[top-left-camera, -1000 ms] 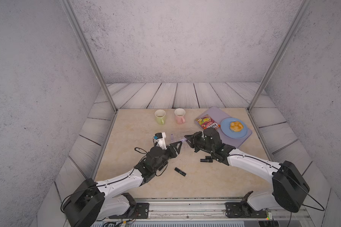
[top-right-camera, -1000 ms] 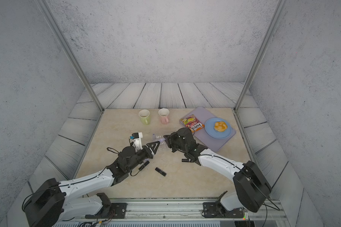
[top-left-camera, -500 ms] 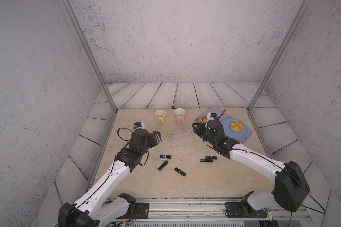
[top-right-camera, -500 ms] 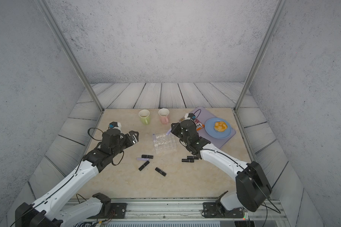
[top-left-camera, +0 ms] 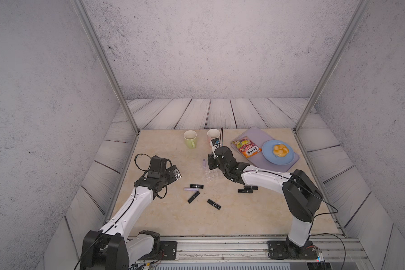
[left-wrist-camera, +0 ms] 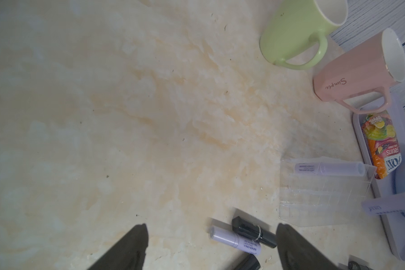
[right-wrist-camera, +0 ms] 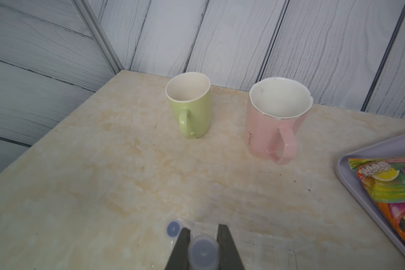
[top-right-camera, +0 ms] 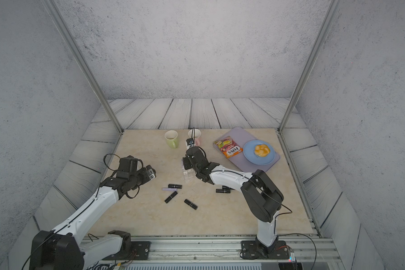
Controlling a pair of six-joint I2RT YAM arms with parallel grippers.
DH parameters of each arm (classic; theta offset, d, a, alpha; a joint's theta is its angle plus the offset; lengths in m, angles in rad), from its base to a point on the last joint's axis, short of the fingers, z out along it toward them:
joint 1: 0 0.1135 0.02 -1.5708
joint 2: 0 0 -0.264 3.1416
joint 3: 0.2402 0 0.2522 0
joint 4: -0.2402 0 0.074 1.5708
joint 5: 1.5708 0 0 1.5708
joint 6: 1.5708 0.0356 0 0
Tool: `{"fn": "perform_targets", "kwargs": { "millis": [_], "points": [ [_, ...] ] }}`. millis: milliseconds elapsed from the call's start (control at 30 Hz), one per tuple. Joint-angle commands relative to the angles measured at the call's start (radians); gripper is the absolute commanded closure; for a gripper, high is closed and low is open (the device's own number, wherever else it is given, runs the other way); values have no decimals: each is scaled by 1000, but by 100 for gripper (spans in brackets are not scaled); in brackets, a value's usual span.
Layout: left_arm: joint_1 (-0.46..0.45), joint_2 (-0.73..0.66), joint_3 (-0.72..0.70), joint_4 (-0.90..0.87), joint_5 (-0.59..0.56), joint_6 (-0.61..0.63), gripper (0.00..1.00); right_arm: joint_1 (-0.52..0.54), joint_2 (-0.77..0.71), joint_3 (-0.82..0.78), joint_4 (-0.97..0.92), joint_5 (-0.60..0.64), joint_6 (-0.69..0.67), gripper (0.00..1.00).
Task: Arrange the lipsticks in the organizer
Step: Place the lipstick in the storage box.
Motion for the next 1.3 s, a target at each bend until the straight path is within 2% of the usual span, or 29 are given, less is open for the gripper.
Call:
{"fn": "perform_targets", "kwargs": {
  "millis": [0, 533, 1033, 1167, 1267],
  "points": [
    [9, 11, -2, 24, 65, -9, 9, -3, 40, 39, 60, 28, -55, 98],
    [24, 24, -20, 58, 105, -17, 11, -2, 146, 103, 133, 50, -31, 99],
    [27, 19, -30, 69, 116, -10, 14, -2, 197, 69, 181, 72, 17, 98],
    [28, 17, -27, 68, 127, -10, 16, -3, 202, 45, 213, 75, 32, 92],
    [28, 12, -12, 44, 131, -5, 16, -3, 190, 23, 235, 85, 39, 80]
  ]
}}
